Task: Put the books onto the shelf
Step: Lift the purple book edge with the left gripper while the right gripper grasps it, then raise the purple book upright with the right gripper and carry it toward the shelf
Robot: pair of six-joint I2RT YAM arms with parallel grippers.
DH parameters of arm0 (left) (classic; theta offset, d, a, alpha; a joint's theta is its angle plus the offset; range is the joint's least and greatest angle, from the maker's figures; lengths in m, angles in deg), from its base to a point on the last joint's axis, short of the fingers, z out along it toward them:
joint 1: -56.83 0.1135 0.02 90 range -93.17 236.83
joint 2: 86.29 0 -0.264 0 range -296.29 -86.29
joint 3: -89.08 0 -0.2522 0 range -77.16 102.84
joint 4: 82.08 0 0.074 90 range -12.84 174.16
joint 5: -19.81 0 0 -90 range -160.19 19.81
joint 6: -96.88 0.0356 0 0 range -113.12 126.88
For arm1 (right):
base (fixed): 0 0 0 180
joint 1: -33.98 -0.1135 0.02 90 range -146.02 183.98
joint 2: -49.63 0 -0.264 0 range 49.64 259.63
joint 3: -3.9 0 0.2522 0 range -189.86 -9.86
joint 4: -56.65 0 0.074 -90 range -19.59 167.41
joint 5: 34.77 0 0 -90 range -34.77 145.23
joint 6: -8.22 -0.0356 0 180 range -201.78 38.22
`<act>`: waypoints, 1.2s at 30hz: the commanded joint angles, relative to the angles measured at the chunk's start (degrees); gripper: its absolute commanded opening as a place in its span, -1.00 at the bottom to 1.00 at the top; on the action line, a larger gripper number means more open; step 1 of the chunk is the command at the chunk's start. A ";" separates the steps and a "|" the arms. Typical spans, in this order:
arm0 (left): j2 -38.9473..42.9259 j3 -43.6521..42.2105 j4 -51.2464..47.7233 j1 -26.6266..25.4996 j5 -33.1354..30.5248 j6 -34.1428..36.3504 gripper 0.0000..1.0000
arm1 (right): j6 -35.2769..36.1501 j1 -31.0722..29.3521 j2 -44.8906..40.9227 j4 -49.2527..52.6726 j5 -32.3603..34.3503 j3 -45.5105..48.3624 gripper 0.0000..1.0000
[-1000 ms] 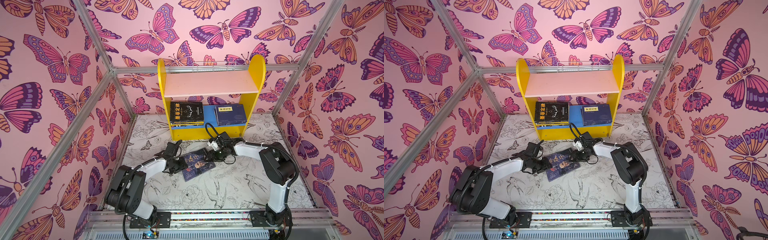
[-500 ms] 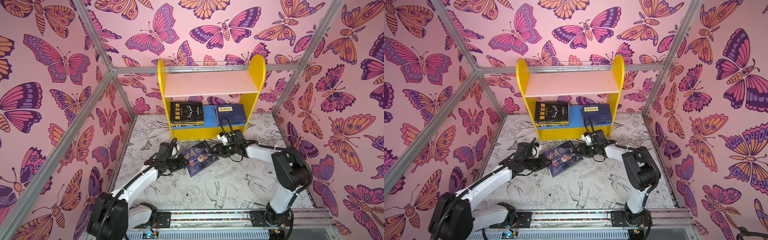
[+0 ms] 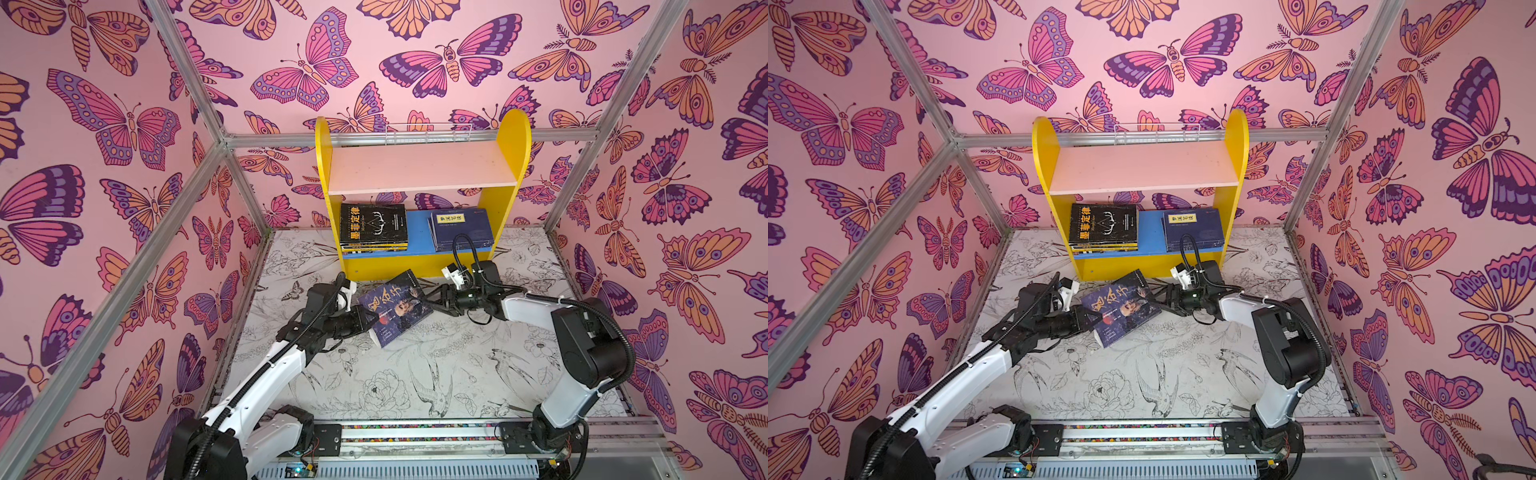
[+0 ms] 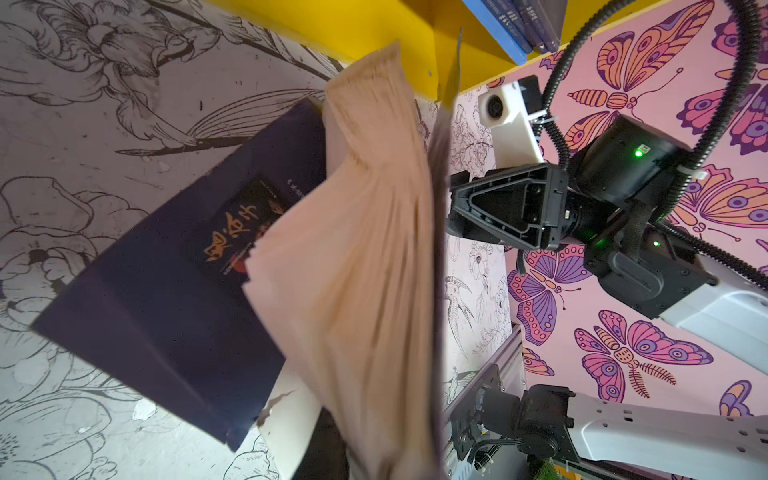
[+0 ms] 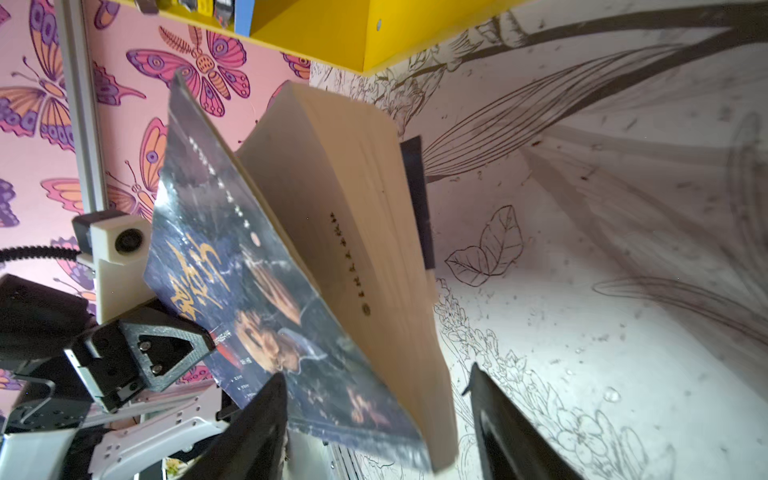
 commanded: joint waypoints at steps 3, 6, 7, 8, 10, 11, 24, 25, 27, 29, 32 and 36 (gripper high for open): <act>2.03 -0.05 3.93 0.33 2.01 1.85 -1.00 | -1.63 1.17 -2.81 -3.31 -2.77 0.65 0.40; 2.47 -0.13 4.23 0.33 2.47 2.31 -1.00 | -4.33 1.12 -2.35 -7.89 -4.91 1.81 0.40; 2.77 -0.12 4.34 0.35 2.46 2.35 -1.00 | -5.54 1.16 -1.83 -9.56 -5.73 2.31 0.40; 3.06 -0.16 4.59 0.34 2.43 2.47 -1.00 | -6.62 1.14 -1.30 -10.72 -6.35 2.49 0.40; 4.15 -0.13 5.14 0.35 2.46 2.52 -1.00 | -8.57 1.13 -0.40 -13.24 -6.79 3.39 0.41; 4.71 -0.11 5.36 0.30 2.37 2.70 -1.00 | -9.08 1.18 0.01 -14.20 -6.81 3.81 0.41; 5.74 0.26 6.27 0.30 4.20 3.62 -1.00 | -22.22 0.99 2.12 -33.97 -9.84 6.87 0.27; 5.58 0.29 6.48 0.34 4.30 3.54 -1.00 | -24.36 0.94 2.72 -37.17 -10.19 7.30 0.24; 5.56 0.32 6.76 0.35 4.44 3.55 -1.00 | -29.06 0.87 3.86 -43.94 -10.55 8.07 0.20; 5.60 0.19 7.17 0.35 4.52 3.60 -1.00 | -34.09 0.83 5.25 -51.21 -10.77 8.59 0.17; 5.89 -0.09 7.59 0.31 4.57 3.65 -1.00 | -41.56 0.61 7.93 -61.22 -10.55 9.00 0.08; 7.31 -0.74 7.88 0.35 3.53 4.24 -1.00 | -41.26 0.38 7.33 -62.78 -10.85 10.09 0.08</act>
